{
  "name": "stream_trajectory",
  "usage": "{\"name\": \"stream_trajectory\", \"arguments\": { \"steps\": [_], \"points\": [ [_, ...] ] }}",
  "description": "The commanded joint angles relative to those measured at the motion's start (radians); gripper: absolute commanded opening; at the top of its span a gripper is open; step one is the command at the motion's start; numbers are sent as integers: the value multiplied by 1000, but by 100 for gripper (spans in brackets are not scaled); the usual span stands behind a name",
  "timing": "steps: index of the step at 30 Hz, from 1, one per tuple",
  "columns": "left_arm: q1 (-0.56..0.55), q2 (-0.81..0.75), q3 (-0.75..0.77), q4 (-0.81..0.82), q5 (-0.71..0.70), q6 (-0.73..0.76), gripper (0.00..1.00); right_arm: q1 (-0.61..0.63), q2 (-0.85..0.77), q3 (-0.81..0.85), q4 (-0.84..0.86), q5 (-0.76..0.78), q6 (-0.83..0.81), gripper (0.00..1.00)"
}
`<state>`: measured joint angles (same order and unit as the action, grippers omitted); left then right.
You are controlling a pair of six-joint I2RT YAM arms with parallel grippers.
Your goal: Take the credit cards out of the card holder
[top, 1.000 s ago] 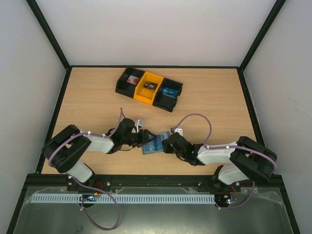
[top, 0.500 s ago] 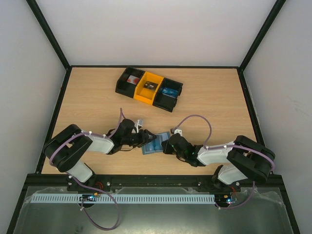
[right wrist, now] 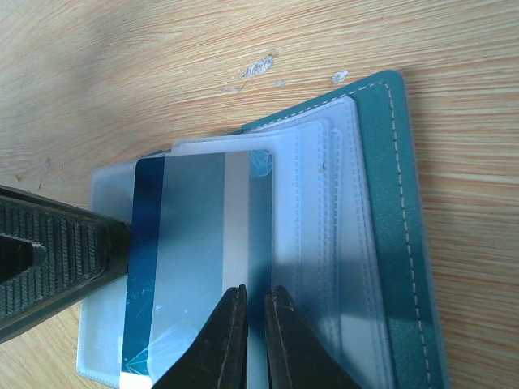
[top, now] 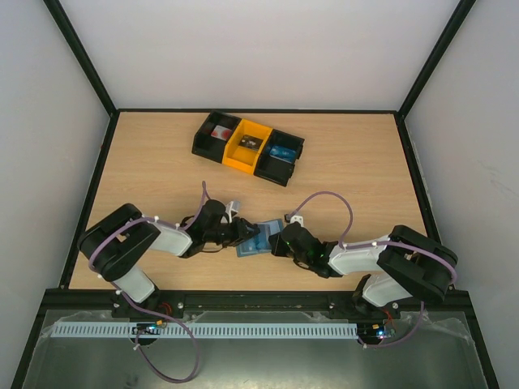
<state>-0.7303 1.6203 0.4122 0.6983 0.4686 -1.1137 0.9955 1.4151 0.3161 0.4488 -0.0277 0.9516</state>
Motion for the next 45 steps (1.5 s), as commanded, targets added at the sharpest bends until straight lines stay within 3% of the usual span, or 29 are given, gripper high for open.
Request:
{"name": "stream_trajectory", "arguments": {
  "steps": [1, 4, 10, 30, 45],
  "points": [
    [-6, 23, 2, 38, -1, 5, 29, 5, 15, -31, -76, -13, 12, 9],
    [-7, 31, 3, 39, 2, 4, 24, 5, 12, -27, -84, -4, 9, 9],
    [-6, 18, 1, 39, 5, 8, 3, 5, 10, -33, -88, 8, 13, 9],
    [15, -215, 0, -242, -108, 124, 2, 5, -60, -27, -152, 64, -19, 10],
    [19, -457, 25, -516, -250, 213, 2, 3, -72, 84, -320, 121, -45, 36]
  ]
}}
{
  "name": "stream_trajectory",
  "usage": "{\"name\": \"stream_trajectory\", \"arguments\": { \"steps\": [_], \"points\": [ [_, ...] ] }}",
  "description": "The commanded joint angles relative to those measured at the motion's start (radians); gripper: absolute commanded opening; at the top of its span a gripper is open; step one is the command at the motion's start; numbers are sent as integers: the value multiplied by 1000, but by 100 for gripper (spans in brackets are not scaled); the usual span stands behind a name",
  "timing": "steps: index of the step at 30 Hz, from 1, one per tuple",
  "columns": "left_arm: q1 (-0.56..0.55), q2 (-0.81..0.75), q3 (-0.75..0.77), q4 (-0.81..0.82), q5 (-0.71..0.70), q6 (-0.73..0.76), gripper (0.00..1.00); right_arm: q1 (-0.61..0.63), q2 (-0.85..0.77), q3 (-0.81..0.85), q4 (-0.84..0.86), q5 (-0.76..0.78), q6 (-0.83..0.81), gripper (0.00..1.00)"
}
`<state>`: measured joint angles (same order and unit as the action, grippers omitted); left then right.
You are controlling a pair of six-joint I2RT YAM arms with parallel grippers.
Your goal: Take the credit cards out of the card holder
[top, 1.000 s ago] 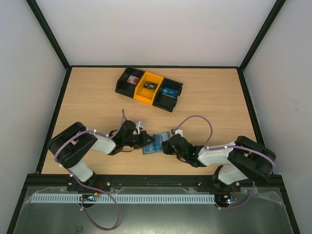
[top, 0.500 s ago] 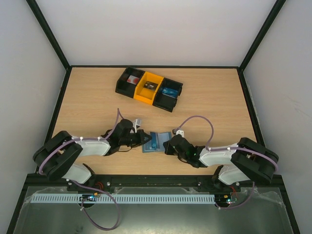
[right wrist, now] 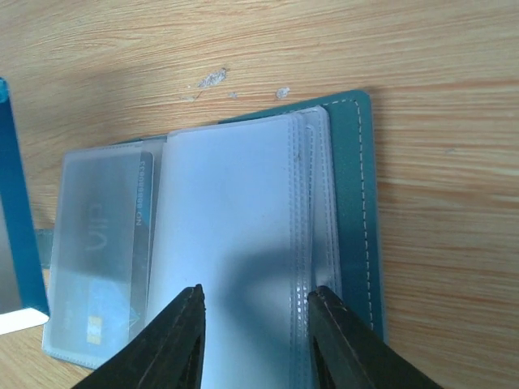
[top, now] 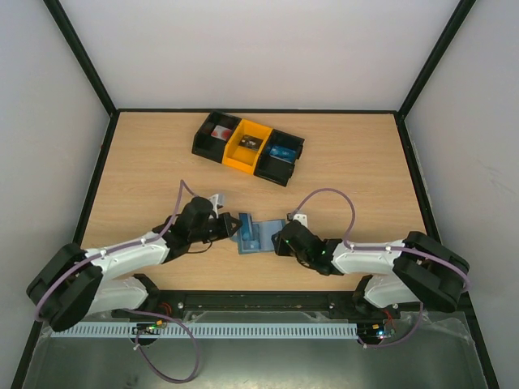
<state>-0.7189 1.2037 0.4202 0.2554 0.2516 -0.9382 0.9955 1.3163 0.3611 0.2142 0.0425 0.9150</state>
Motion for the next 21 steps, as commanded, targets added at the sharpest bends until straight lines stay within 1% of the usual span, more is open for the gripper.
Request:
{"name": "stream_trajectory", "arguments": {
  "steps": [1, 5, 8, 11, 15, 18, 21],
  "points": [
    [9, -54, 13, -79, -33, 40, 2, 4, 40, 47, -89, 50, -7, 36],
    [17, -104, -2, -100, -31, 46, 2, 5, 98, 67, -79, 15, -2, 33],
    [23, -150, -7, -132, -26, 52, 2, 5, 123, 67, -71, 2, 8, 25],
    [26, -199, -15, -151, -12, 59, 2, 5, 112, 66, -61, -8, 13, 17],
    [36, -239, -30, -130, 63, 70, 2, 6, 68, 78, -71, 1, -4, 10],
    [49, -246, -30, -128, 131, 83, 2, 5, -11, 76, -76, 46, -51, 11],
    [54, -259, -32, -118, 178, 95, 2, 5, -109, 73, -82, 77, -113, 22]
  ]
}}
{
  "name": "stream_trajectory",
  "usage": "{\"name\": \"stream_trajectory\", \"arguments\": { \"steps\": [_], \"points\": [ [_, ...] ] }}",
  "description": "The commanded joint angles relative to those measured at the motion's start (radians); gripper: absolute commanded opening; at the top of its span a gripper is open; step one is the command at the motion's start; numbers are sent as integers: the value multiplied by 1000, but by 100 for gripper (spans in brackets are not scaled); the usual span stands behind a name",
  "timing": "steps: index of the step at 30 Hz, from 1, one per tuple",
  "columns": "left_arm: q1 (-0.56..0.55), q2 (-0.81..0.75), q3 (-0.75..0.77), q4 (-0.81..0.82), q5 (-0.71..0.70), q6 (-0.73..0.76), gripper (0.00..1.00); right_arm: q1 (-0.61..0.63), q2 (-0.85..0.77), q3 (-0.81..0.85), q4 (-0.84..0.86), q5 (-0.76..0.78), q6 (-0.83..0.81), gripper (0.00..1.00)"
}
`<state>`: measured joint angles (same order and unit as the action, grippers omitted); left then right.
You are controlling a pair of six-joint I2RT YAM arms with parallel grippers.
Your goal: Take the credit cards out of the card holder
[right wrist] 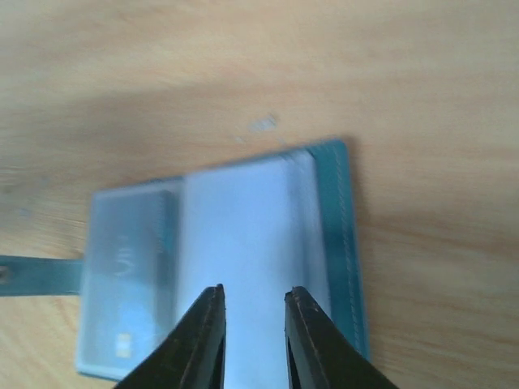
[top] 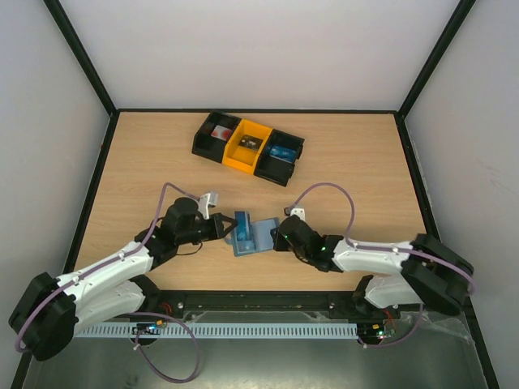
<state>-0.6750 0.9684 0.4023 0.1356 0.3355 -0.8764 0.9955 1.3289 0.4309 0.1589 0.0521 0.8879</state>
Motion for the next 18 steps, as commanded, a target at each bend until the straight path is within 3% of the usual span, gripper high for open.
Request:
{"name": "stream_trajectory", "arguments": {
  "steps": [1, 6, 11, 14, 18],
  "points": [
    [11, -29, -18, 13, 111, 38, 2, 5, -164, 5, -27, 66, -105, 24],
    [40, -10, -26, 97, 251, 19, 2, 5, -320, -1, 3, 5, -229, 30],
    [53, 12, -26, 156, 336, -20, 2, 5, -510, -113, 126, -26, -419, 34],
    [54, -2, -16, 139, 349, 8, 2, 5, -596, -177, 223, 5, -370, 34],
    [57, 3, -2, 140, 391, 46, 2, 6, -574, -144, 260, -123, -283, 39]
  ]
}}
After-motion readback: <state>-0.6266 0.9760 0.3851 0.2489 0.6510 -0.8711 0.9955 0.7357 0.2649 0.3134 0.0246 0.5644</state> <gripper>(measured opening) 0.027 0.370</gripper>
